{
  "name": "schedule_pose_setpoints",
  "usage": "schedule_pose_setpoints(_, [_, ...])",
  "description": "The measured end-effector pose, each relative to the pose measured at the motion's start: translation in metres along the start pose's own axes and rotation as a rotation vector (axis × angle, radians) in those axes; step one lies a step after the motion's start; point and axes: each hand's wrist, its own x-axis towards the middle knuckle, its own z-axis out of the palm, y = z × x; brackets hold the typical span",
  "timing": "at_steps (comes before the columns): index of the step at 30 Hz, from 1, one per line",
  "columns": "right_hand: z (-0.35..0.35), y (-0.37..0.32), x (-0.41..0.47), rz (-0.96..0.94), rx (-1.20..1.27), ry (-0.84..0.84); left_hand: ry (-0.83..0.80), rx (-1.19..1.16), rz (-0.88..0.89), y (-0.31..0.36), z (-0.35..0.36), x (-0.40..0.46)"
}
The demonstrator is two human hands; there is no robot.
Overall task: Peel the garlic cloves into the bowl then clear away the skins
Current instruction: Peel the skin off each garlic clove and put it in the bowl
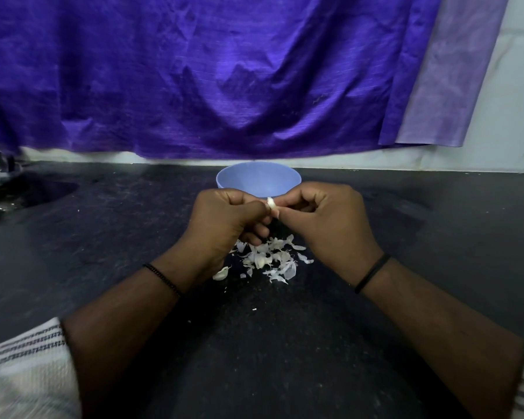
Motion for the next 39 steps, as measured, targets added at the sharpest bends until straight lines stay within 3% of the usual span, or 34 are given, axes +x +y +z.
schedule_pose_setpoints(10, [-0.0041, -0.0007, 0.0017, -0.003, -0.005, -0.022, -0.091, 0.016, 0.018, 0.0028, -0.0028, -0.0010])
schedule_pose_setpoints(27, [-0.0042, -0.0019, 0.0041, 0.012, -0.033, -0.081, 0.041, -0.037, -0.062, -0.0020, 0.0031, 0.0011])
schedule_pose_setpoints(39, [-0.0014, 0.0018, 0.0040, 0.101, 0.139, -0.070, 0.041, -0.058, -0.040, 0.0004, 0.0031, 0.0006])
